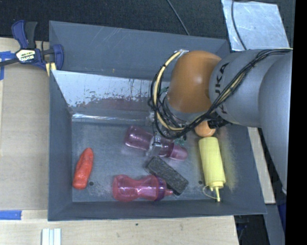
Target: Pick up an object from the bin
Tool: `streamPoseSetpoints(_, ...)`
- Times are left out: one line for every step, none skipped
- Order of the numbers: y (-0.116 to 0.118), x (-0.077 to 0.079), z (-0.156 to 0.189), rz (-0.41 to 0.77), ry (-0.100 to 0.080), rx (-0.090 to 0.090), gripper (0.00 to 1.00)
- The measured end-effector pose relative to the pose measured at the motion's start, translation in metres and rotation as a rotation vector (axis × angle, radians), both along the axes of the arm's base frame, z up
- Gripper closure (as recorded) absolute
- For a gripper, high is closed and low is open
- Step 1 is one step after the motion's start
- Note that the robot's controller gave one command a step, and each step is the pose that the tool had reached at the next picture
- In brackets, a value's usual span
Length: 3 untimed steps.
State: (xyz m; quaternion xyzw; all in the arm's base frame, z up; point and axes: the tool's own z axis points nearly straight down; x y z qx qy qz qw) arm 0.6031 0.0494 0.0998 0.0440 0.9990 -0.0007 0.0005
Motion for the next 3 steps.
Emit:
streamPoseSetpoints(0.003,0.009,-0.029,-0.238,-0.007,0.006,0.0)
streamPoseSetpoints(-0.013,0.004,-0.028,-0.146,-0.004,0.002,1.0)
streamPoseSetpoints(-0.013,0.004,-0.028,-0.146,-0.004,0.002,1.0)
